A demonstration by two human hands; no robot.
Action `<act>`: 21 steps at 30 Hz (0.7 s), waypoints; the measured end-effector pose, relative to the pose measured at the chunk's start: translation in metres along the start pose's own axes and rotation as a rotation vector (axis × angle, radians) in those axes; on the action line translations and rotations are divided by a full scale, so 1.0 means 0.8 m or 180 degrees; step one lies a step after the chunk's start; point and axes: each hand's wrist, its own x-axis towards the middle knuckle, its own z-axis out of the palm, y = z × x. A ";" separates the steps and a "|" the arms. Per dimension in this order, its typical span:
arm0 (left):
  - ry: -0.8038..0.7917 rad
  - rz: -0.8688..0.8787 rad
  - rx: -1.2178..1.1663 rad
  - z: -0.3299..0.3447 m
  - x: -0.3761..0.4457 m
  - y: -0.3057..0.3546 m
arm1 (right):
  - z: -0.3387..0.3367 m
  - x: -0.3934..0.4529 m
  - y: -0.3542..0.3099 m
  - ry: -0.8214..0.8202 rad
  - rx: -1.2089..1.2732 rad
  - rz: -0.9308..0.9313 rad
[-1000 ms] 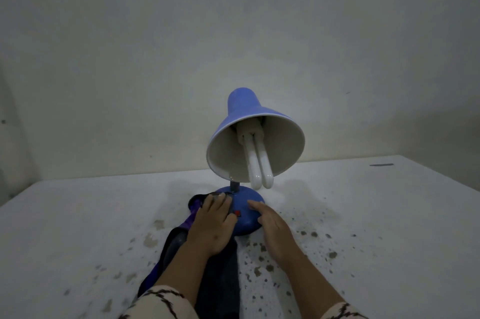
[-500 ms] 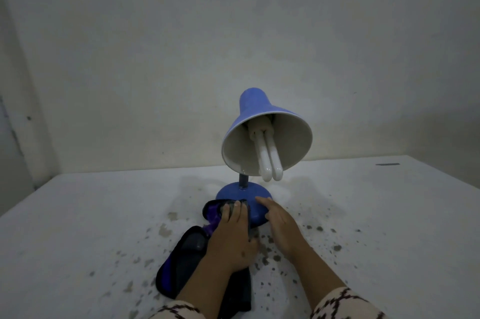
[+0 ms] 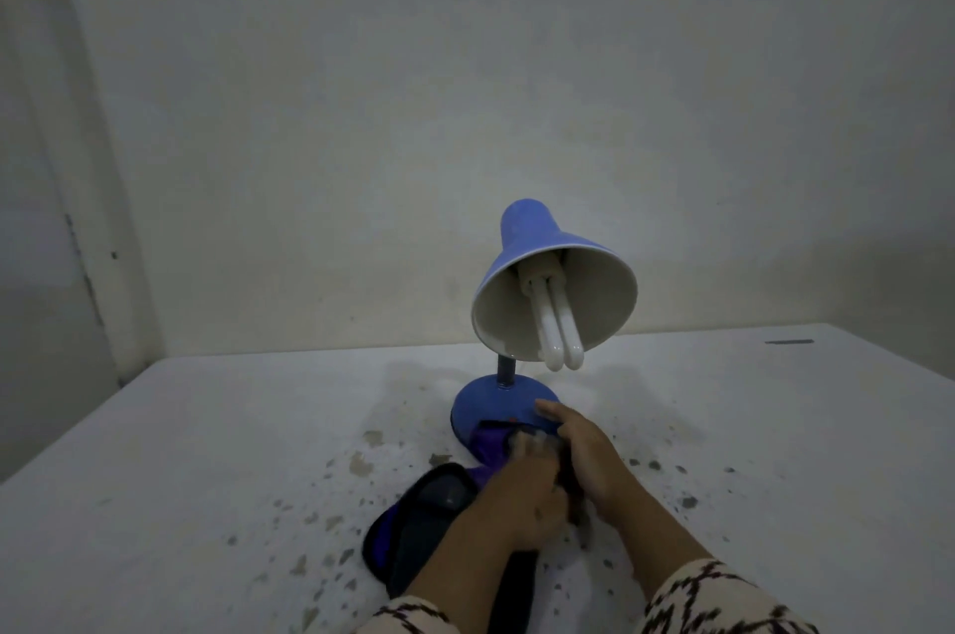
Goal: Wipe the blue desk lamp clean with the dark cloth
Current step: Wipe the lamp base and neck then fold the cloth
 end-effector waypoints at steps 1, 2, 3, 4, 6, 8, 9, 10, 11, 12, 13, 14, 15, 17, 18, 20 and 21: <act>-0.0037 0.0101 -0.0223 0.005 -0.001 0.004 | -0.002 -0.002 -0.003 0.0014 0.0164 0.0055; 0.0011 0.0129 -0.0405 0.009 -0.001 0.007 | -0.006 -0.004 -0.004 0.0059 0.0268 0.0082; 0.0113 0.0124 -0.0572 0.010 0.001 0.008 | -0.011 -0.005 -0.006 0.0096 0.0381 0.0090; 0.0247 0.0111 -0.0756 0.009 0.004 0.008 | -0.016 -0.007 -0.006 0.0136 0.0494 0.0150; 0.0476 0.0032 -0.1214 0.001 0.008 0.009 | -0.029 -0.010 -0.006 0.0204 0.0735 0.0401; 0.0566 -0.0199 -0.1659 -0.011 0.012 0.015 | -0.043 -0.010 -0.001 0.0261 0.0846 0.0531; 0.0576 -0.0358 -0.1868 -0.014 0.014 0.019 | -0.049 -0.011 0.001 0.0266 0.0792 0.0545; 0.0557 -0.0504 -0.2075 -0.017 0.015 0.025 | -0.056 -0.014 0.001 0.0272 0.0680 0.0521; 0.0528 -0.0630 -0.2293 -0.017 0.016 0.031 | -0.061 -0.017 0.001 0.0276 0.0583 0.0497; 0.0491 -0.0755 -0.2495 -0.015 0.020 0.036 | -0.067 -0.019 0.001 0.0295 0.0485 0.0475; 0.0489 -0.0895 -0.2756 -0.013 0.022 0.042 | -0.071 -0.021 0.002 0.0311 0.0432 0.0447; 0.0522 -0.0978 -0.3033 -0.016 0.022 0.050 | -0.073 -0.022 0.002 0.0357 0.0419 0.0416; 0.0570 -0.1065 -0.3328 -0.018 0.022 0.060 | -0.077 -0.023 0.003 0.0454 0.0458 0.0388; 0.0678 -0.1271 -0.3835 -0.021 0.028 0.073 | -0.081 -0.023 0.002 0.0704 0.0588 0.0325; 0.0703 -0.1341 -0.4090 -0.021 0.030 0.081 | -0.082 -0.025 0.000 0.0765 0.0592 0.0283; 0.0737 -0.1344 -0.4807 -0.012 0.031 0.091 | -0.081 -0.028 -0.007 0.0635 0.0511 0.0237; 0.0770 -0.1349 -0.5093 -0.005 0.031 0.096 | -0.079 -0.031 -0.011 0.0495 0.0550 0.0244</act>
